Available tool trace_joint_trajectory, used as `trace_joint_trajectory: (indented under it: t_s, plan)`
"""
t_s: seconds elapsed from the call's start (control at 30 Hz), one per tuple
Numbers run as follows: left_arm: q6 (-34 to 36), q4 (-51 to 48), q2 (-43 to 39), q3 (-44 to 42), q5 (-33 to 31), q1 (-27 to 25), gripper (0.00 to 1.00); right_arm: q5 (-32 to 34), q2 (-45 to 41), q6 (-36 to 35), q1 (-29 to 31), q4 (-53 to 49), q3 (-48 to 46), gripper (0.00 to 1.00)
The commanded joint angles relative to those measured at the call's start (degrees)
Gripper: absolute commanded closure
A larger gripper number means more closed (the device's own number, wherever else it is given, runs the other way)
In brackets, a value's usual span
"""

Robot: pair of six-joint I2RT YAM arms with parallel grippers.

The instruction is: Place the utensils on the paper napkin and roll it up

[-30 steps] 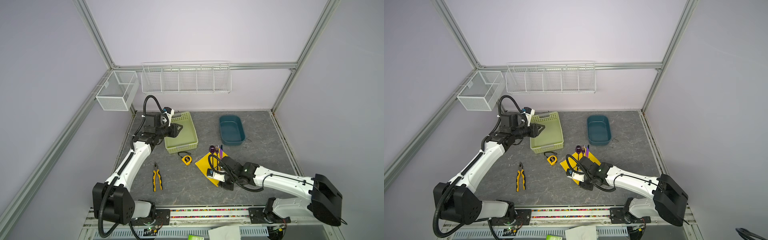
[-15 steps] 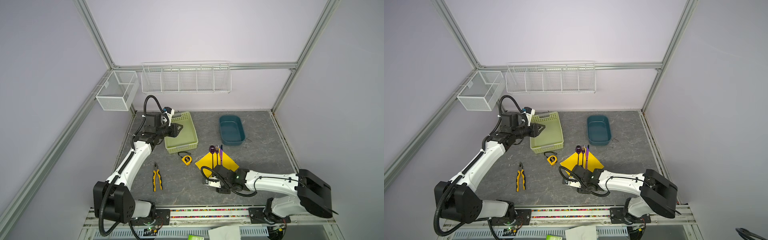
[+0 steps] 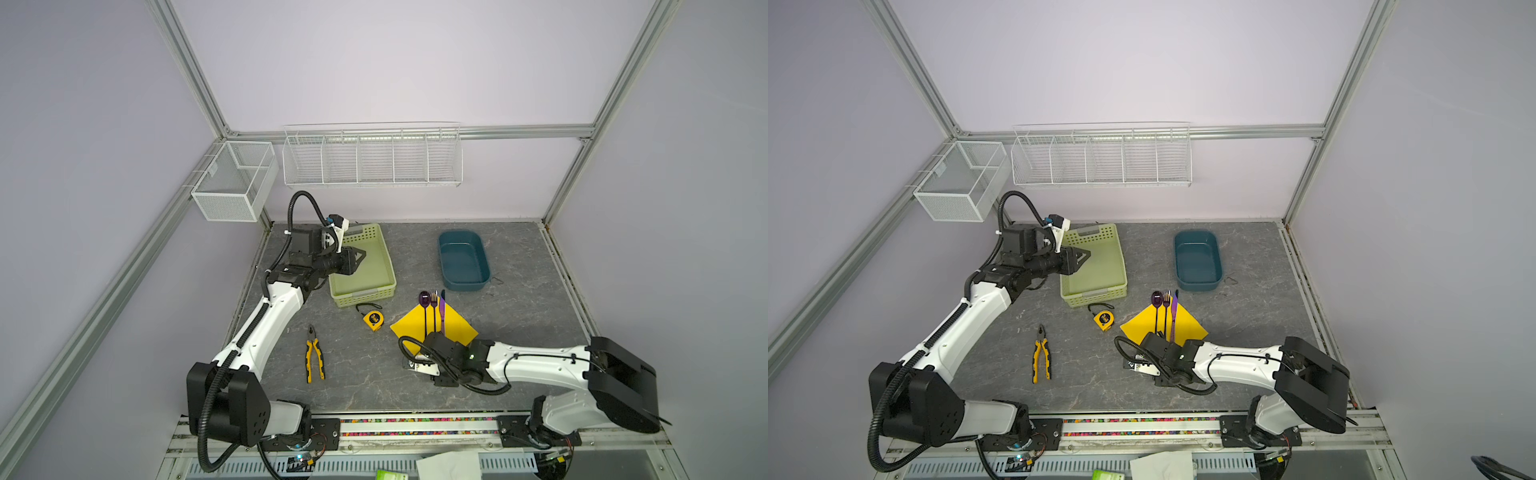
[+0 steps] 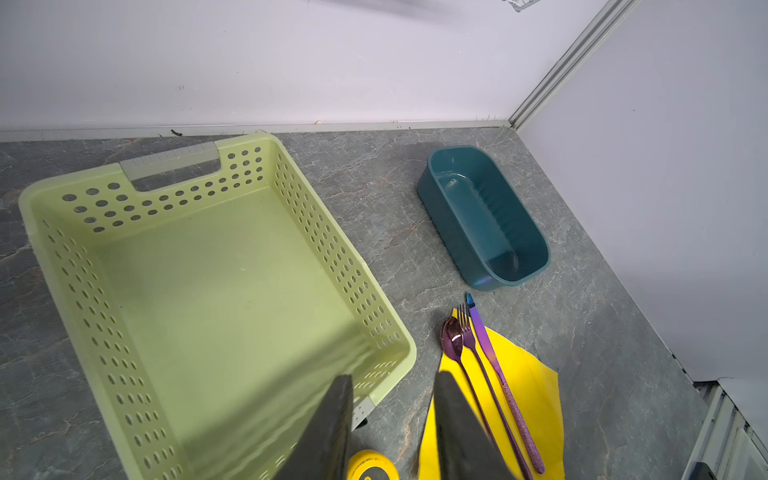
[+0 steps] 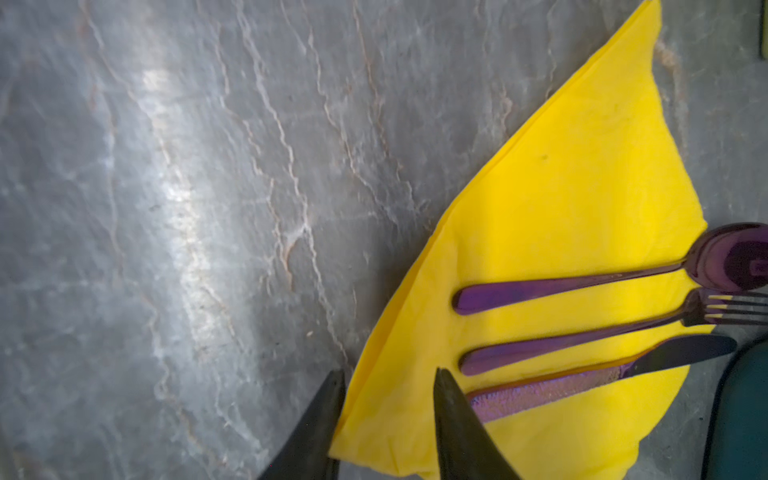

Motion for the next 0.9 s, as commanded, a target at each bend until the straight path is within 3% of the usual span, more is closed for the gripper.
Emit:
trace_joint_trajectory:
  t_s: [0.0,0.4,0.73,0.87]
  plan:
    - [0.37,0.43,-0.02,-0.49,-0.28,0.42,0.66,-1.07,-1.91,-1.02,0.27,-2.23,0.49,0.69]
    - [0.41,0.22,-0.19,-0.4,-0.28,0.42,0.66,-4.29,-1.17,-0.97,0.32,-4.0,2.18,0.92]
    - [0.5,0.08,-0.19,-0.32,-0.17,0.42,0.66,-11.27,-0.13,0.23,0.56,-7.29,4.82,0.93]
    - [0.5,0.1,-0.11,-0.34,-0.18,0.44,0.66,-11.16,-0.08,0.28,0.48,-6.69,5.11,0.93]
